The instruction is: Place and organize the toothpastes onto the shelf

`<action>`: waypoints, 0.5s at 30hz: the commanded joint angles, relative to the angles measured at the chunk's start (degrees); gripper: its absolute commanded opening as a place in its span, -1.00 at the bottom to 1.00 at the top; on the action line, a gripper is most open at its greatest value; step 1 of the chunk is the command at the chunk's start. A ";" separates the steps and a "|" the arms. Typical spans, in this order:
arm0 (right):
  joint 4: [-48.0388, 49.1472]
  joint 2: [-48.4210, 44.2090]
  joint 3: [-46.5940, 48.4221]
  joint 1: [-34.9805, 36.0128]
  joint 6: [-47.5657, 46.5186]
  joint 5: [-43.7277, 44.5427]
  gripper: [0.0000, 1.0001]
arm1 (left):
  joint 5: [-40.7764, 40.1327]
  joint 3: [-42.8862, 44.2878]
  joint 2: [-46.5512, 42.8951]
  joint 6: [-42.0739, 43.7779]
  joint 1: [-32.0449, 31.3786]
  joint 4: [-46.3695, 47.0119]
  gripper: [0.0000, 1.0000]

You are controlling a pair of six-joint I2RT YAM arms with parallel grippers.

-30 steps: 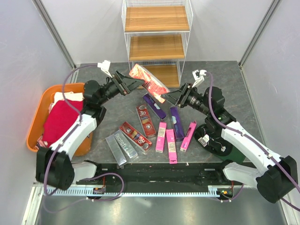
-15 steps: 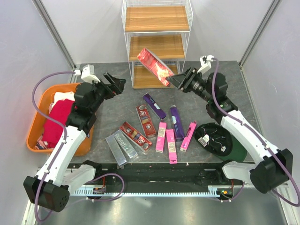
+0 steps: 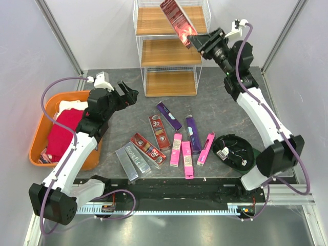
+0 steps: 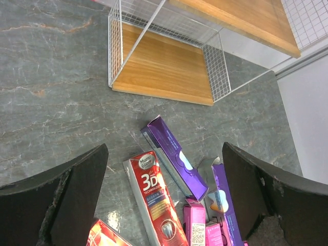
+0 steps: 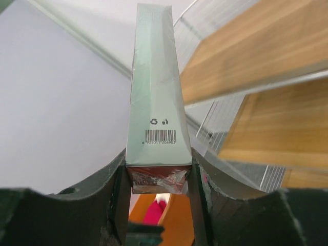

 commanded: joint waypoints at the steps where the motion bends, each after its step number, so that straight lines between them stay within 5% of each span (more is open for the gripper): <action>1: -0.61 5.87 9.97 -0.75 4.89 8.64 -0.66 | -0.13 1.25 -0.74 1.12 0.28 0.19 1.00; 15: -0.87 14.23 16.05 -1.19 13.34 24.99 -0.64 | -1.54 -0.24 -3.20 1.03 0.19 -0.52 1.00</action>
